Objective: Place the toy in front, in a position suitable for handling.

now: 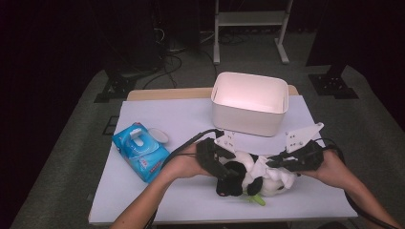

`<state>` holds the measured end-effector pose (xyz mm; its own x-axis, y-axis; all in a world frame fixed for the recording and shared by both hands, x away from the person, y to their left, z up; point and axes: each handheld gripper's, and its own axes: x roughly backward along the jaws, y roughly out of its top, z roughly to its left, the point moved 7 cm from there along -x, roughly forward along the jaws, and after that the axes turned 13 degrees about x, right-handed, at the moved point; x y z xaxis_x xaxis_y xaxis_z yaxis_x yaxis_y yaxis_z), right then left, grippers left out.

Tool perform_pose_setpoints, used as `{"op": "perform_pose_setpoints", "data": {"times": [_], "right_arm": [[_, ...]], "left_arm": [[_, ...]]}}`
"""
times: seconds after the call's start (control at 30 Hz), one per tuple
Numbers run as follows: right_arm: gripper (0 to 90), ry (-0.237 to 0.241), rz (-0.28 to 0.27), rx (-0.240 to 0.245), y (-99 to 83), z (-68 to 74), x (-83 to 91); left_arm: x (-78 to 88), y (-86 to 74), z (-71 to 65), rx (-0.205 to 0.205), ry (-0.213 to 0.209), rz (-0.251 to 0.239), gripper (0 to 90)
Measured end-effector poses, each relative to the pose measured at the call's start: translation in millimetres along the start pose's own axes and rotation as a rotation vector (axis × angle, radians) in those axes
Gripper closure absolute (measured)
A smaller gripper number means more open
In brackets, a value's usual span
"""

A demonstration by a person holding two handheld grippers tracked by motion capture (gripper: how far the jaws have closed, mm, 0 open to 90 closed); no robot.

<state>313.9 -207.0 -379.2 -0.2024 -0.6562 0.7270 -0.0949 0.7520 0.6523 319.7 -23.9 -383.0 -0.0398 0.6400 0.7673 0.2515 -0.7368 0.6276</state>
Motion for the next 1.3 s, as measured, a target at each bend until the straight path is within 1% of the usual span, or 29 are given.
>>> {"op": "perform_pose_setpoints", "data": {"times": [0.1,0.17,0.23,0.3,0.33,0.4,0.43,0.53,0.57,0.63,0.73,0.83,0.97,1.07,1.13,1.2,1.3], "right_arm": [[83.3,-0.009,-0.001,-0.013,-4.8,2.0,6.3],[83.3,-0.023,-0.003,-0.021,-9.1,2.4,12.1],[83.3,-0.046,0.001,-0.039,-17.4,2.5,20.7],[83.3,-0.055,0.007,-0.053,-24.5,3.1,25.5],[83.2,-0.064,0.012,-0.072,-31.4,4.2,29.0],[83.2,-0.076,0.019,-0.095,-42.6,5.8,33.3],[83.1,-0.078,0.021,-0.118,-48.9,7.5,35.1],[83.1,-0.090,0.020,-0.163,-66.7,10.6,38.8],[83.1,-0.092,0.016,-0.177,-70.9,11.4,39.3],[83.1,-0.090,0.008,-0.188,-75.3,12.0,39.2],[83.1,-0.093,-0.008,-0.179,-70.4,9.8,38.2],[83.1,-0.082,-0.021,-0.154,-57.7,6.5,33.9],[83.1,-0.060,-0.055,-0.106,-34.7,2.3,27.1],[82.9,-0.039,-0.063,-0.059,-16.0,1.5,17.3],[82.8,-0.025,-0.060,-0.037,-8.3,2.2,11.6],[82.8,-0.011,-0.042,-0.023,-4.4,3.2,6.6],[82.9,-0.004,-0.036,-0.040,-9.5,2.3,9.8]], "left_arm": [[-0.4,-0.3,-1.0,0.001,-0.004,-0.004,41.4],[-0.3,-0.3,-1.2,0.001,-0.002,-0.003,41.4],[-0.2,-0.4,-1.0,0.000,0.001,0.000,41.4],[-0.1,-0.4,-0.5,0.000,0.001,0.000,41.3],[-0.2,-0.4,-0.1,0.002,0.002,-0.001,41.3],[-0.2,-0.4,0.6,0.003,0.000,-0.004,41.3],[-0.1,-0.5,1.1,0.003,-0.002,-0.003,41.3],[-0.5,-0.5,1.6,0.008,-0.004,-0.008,41.3],[-0.9,-0.4,1.5,0.012,-0.005,-0.009,41.3],[-1.5,0.0,1.2,0.015,-0.004,-0.010,41.3],[-1.8,0.2,1.4,0.014,-0.003,-0.006,41.3],[-1.9,0.4,1.4,0.009,0.001,-0.002,41.3],[-3.0,1.1,1.1,0.011,0.003,-0.006,41.3],[-3.4,1.5,0.9,0.005,0.003,-0.004,41.3],[-3.3,1.3,0.1,0.004,0.004,-0.005,41.3],[-2.8,-0.2,-0.2,0.005,0.000,-0.014,41.3],[-2.8,-1.1,-0.5,0.005,-0.009,-0.026,41.5]]}}
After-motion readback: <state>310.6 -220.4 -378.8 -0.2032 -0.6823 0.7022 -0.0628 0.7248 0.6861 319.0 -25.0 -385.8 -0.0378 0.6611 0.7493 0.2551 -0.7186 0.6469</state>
